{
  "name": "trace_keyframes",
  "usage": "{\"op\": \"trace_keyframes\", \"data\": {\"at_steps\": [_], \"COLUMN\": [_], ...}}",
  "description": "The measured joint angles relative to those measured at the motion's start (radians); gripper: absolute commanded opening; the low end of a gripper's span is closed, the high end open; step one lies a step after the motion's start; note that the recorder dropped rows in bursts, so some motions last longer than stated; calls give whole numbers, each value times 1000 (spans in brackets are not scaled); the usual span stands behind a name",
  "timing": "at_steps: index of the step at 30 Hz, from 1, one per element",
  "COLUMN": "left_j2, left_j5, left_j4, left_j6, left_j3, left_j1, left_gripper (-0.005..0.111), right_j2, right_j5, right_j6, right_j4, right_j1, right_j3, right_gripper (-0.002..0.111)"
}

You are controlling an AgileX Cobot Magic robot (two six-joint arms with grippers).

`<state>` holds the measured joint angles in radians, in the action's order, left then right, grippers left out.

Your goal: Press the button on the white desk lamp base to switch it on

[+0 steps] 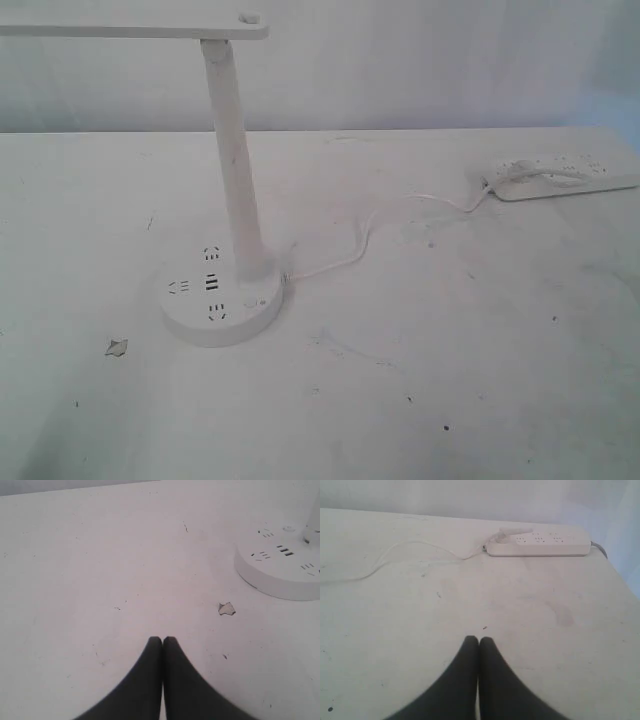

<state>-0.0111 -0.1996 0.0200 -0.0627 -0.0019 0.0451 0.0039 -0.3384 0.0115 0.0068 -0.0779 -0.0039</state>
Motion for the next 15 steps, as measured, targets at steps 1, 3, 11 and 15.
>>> {"op": "trace_keyframes", "data": {"at_steps": [1,3,11,15], "left_j2": [0,0,0,0], "left_j5": [0,0,0,0], "left_j4": [0,0,0,0], "left_j6": [0,0,0,0], "left_j3": [0,0,0,0], "left_j1": [0,0,0,0], "left_gripper": [0,0,0,0], "right_j2": [0,0,0,0], "right_j5": [0,0,27,164], "right_j6": [0,0,56,92], "right_j4": [0,0,-34,-47], "right_j1": [0,0,0,0], "right_j3": [0,0,2,2], "right_gripper": [0,0,0,0]}}
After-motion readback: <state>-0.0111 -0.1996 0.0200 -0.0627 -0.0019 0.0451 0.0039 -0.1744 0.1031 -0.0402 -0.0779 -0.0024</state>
